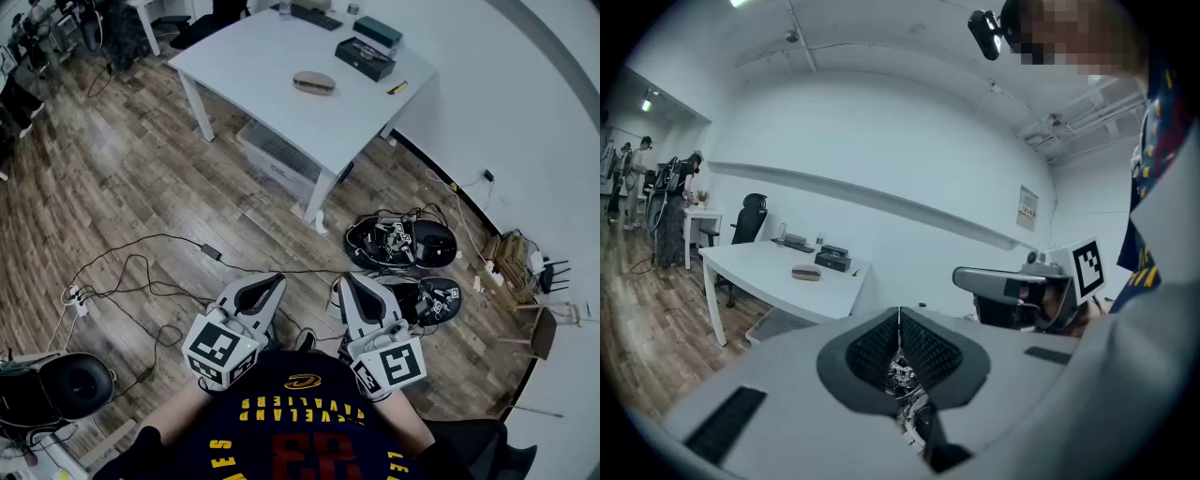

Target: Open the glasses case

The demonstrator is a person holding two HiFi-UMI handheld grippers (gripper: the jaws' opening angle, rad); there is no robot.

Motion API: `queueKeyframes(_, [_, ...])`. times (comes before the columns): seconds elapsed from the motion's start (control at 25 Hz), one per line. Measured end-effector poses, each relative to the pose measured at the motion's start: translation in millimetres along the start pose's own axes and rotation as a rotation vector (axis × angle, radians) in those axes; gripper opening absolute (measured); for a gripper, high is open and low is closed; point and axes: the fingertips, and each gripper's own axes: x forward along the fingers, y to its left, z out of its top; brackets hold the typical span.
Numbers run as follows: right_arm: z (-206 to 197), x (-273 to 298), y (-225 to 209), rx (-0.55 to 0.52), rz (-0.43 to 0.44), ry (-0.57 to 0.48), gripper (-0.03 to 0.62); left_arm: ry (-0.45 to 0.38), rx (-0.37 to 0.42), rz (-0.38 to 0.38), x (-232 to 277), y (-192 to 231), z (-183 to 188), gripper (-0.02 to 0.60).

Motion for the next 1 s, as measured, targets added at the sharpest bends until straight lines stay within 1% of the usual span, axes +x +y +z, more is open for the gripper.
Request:
queueKeyframes(0.32, [-4, 18, 16, -0.007, -0.009, 0.021, 0.008, -0.012, -0.007, -0.006, -11, 22, 2, 0.015])
queueKeyframes(0.52, [-8, 27, 22, 0.055, -0.02, 0.019, 0.009, -0.024, -0.033, -0.019, -19, 35, -2, 0.015])
queueKeyframes(0.76, [-12, 33, 35, 0.071, -0.04, 0.047, 0.009, -0.026, -0.054, -0.037, -31, 47, -10, 0.015])
queueKeyframes(1.0, [-15, 47, 41, 0.102, -0.029, 0.067, 0.009, -0.009, -0.06, -0.051, -31, 58, -14, 0.015])
